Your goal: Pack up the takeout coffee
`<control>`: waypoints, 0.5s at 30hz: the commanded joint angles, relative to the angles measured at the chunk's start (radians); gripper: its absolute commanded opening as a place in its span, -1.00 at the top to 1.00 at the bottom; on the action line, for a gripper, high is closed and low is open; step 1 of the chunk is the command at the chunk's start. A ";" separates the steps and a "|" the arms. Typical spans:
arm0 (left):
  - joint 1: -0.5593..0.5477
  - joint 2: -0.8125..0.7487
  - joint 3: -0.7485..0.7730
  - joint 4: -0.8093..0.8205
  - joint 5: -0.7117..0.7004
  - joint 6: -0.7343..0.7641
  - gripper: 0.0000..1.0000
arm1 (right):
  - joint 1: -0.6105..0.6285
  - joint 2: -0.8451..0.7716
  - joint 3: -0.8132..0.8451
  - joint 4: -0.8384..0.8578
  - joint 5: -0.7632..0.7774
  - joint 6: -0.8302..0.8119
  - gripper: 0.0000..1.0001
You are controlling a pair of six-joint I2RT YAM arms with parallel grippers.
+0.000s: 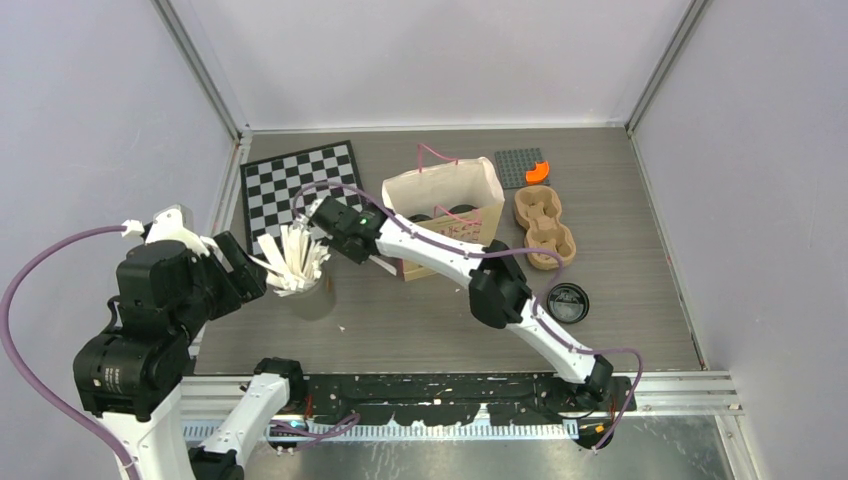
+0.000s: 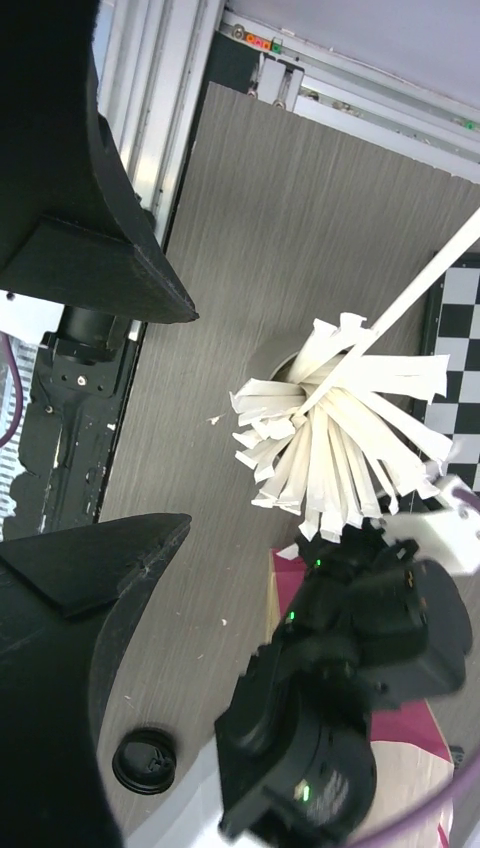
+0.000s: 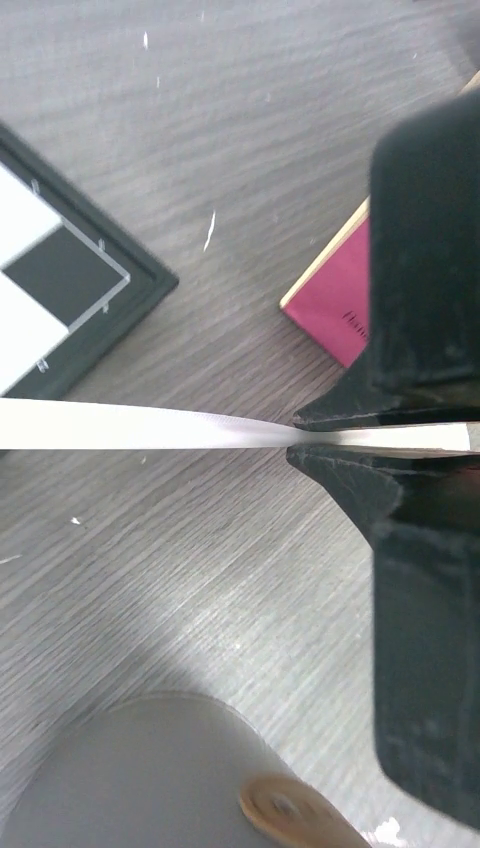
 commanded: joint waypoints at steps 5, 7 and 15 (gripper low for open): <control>0.002 -0.022 -0.030 0.072 0.019 -0.033 -0.42 | 0.006 -0.232 0.048 -0.072 0.053 0.116 0.79; 0.002 -0.027 -0.038 0.076 0.019 -0.037 -0.42 | 0.007 -0.264 0.051 -0.083 0.061 0.139 0.79; 0.002 -0.042 -0.062 0.101 0.036 -0.065 -0.40 | 0.007 -0.327 0.131 -0.183 0.165 0.167 0.78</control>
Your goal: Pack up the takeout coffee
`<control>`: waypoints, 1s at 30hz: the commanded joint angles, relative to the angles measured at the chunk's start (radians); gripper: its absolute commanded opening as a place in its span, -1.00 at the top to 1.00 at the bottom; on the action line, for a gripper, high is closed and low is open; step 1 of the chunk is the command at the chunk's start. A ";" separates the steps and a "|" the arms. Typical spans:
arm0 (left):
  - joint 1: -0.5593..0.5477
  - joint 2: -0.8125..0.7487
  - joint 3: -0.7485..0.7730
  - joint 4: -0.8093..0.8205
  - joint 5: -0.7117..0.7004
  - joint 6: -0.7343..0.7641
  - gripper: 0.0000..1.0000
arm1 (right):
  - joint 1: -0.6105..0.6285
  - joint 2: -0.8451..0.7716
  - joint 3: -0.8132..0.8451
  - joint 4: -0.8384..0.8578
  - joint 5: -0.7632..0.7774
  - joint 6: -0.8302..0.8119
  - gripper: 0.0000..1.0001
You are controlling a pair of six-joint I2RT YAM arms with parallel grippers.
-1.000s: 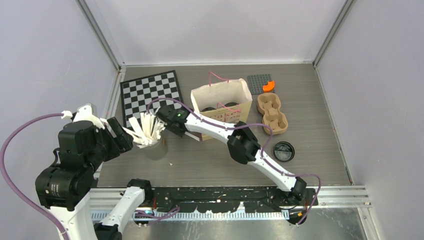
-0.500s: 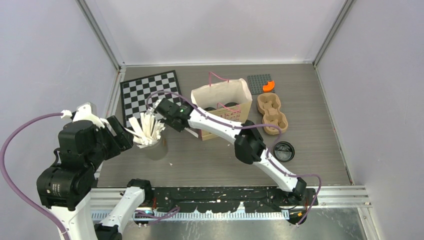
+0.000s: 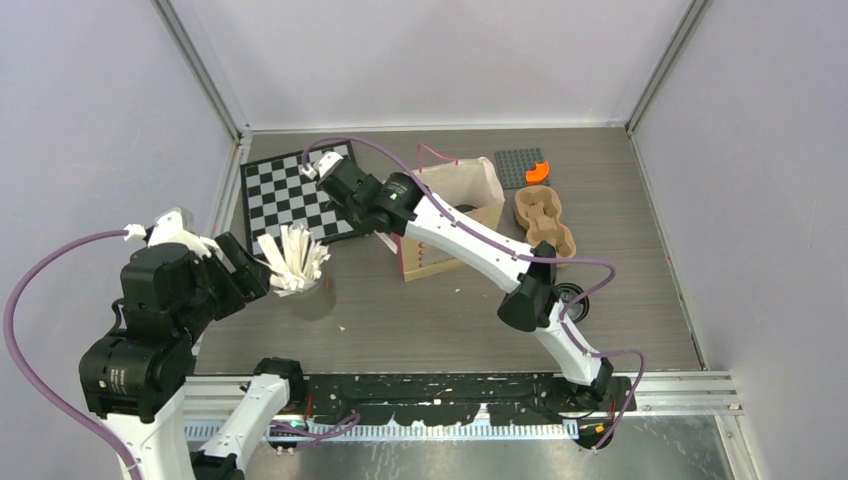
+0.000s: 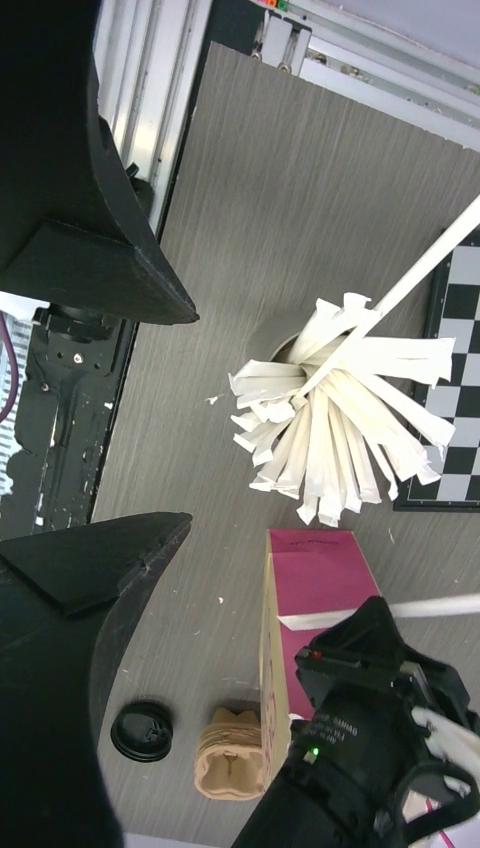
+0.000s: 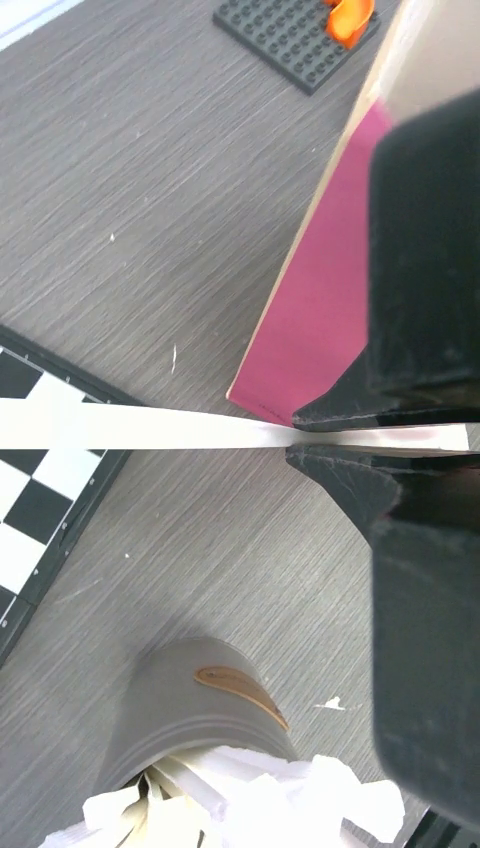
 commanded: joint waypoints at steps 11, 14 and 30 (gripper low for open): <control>0.002 -0.012 -0.038 0.107 0.041 -0.040 -0.39 | 0.004 -0.183 0.069 -0.128 0.107 0.056 0.78; 0.002 -0.009 -0.050 0.129 0.053 -0.050 -0.38 | 0.004 -0.210 0.075 -0.125 0.114 0.050 0.78; 0.002 0.001 -0.088 0.174 0.043 -0.039 -0.38 | 0.001 -0.373 0.070 -0.046 0.132 0.073 0.78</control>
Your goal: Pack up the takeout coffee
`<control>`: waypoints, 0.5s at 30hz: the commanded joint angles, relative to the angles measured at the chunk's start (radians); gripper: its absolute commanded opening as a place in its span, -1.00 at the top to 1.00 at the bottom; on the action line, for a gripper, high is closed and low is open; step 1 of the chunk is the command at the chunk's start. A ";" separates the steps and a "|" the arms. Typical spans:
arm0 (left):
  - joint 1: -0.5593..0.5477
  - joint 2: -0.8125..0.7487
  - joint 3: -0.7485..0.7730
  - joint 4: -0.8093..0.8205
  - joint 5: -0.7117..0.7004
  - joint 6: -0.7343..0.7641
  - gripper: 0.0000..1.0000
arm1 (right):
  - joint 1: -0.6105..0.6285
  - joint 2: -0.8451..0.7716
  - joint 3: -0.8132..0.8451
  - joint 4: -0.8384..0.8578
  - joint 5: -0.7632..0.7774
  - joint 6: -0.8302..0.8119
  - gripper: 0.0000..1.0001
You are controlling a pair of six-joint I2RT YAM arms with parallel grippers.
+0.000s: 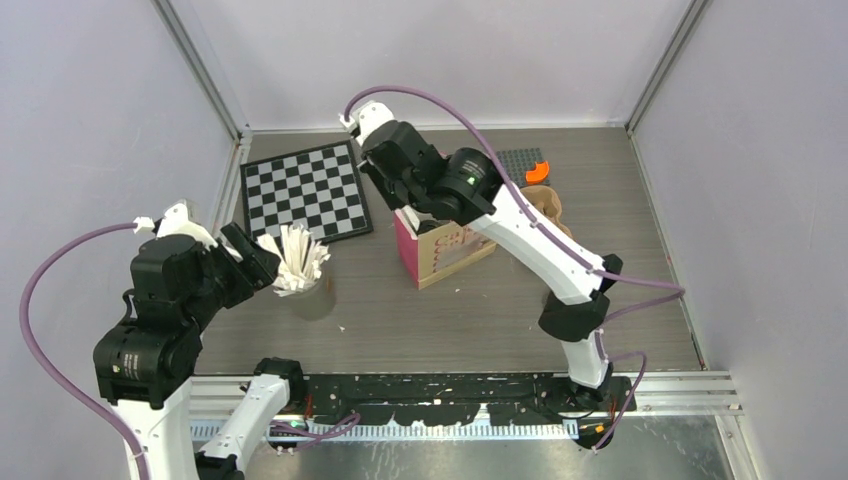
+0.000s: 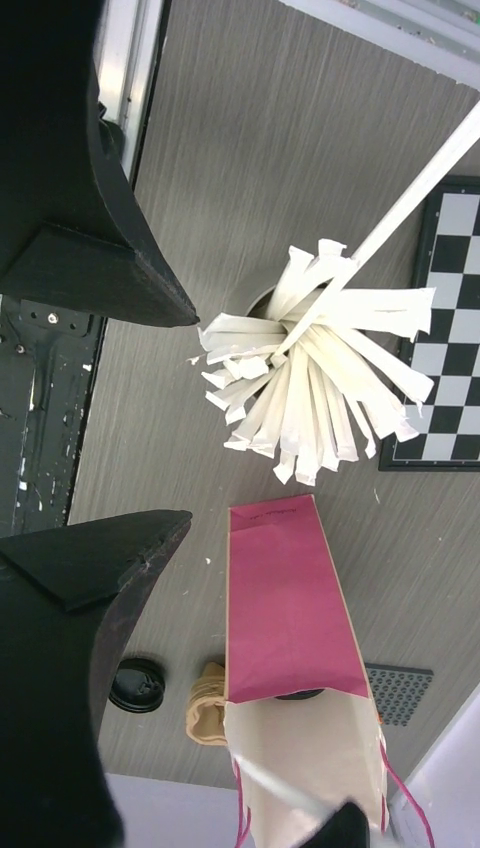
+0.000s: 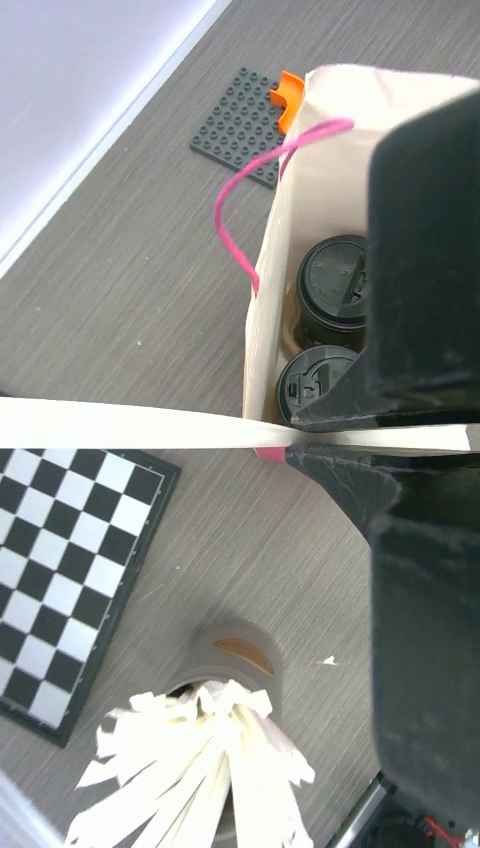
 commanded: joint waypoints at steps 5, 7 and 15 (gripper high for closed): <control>0.002 0.013 -0.011 0.061 -0.027 0.026 -0.39 | -0.007 -0.201 -0.117 0.148 0.098 -0.041 0.77; 0.002 0.013 -0.016 0.059 -0.034 0.033 -0.40 | -0.024 -0.248 -0.210 0.200 0.108 -0.080 0.76; 0.002 0.020 -0.048 0.021 -0.047 0.053 -0.43 | -0.149 -0.429 -0.682 0.500 -0.094 -0.324 0.68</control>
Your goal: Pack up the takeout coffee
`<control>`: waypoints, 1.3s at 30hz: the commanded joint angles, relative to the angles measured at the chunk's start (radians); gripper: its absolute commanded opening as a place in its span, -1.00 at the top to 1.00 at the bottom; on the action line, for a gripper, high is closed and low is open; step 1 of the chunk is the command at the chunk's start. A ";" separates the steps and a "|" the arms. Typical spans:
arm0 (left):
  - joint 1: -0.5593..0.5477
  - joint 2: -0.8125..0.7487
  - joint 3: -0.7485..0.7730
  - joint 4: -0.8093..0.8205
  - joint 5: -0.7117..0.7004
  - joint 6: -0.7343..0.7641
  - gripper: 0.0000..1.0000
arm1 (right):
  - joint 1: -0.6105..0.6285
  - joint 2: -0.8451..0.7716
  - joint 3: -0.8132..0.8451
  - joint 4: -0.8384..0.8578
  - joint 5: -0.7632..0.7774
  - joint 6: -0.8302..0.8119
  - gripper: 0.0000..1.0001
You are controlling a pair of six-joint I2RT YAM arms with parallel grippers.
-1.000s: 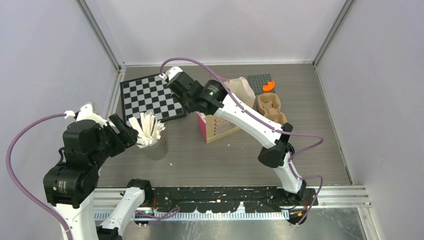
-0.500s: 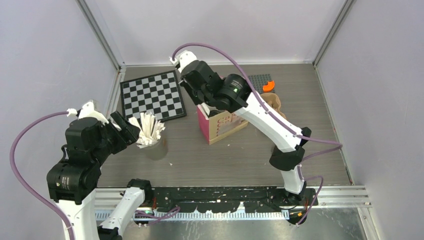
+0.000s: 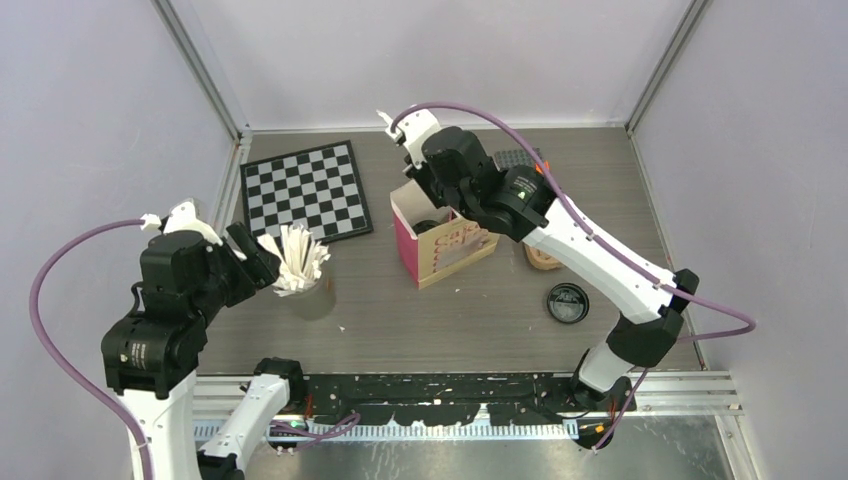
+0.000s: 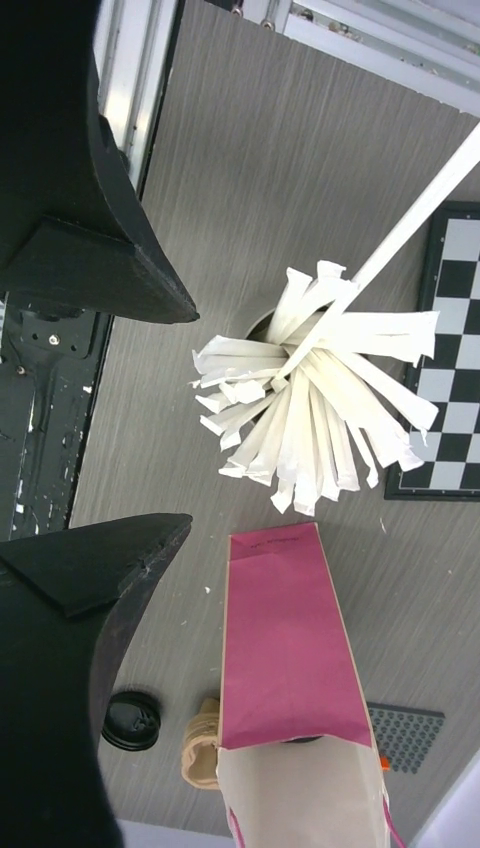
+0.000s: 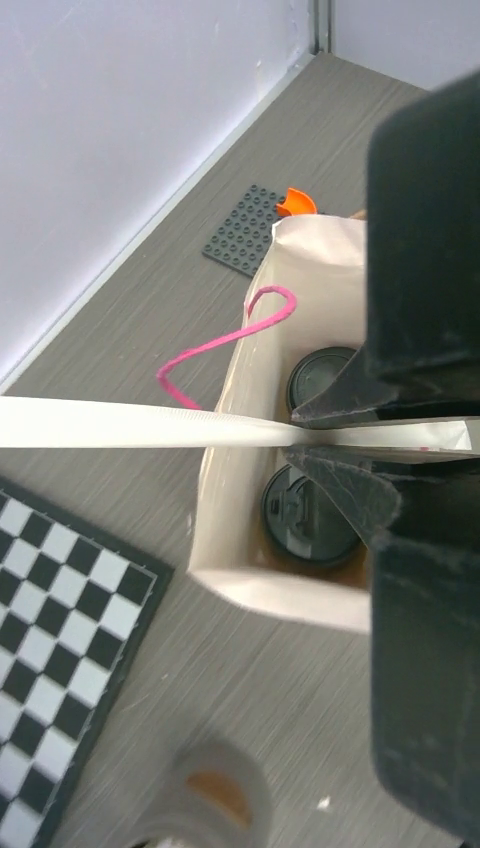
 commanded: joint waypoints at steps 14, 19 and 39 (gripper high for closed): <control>0.002 0.080 0.009 -0.055 -0.021 0.004 -0.44 | -0.181 -0.138 -0.279 0.310 -0.352 -0.245 0.69; 0.002 0.089 0.015 -0.044 -0.033 -0.009 -0.44 | -0.181 -0.131 -0.244 0.277 -0.372 -0.287 0.72; 0.002 0.117 0.022 0.062 0.044 -0.035 -0.35 | -0.174 -0.197 -0.367 0.385 -0.561 -0.154 0.76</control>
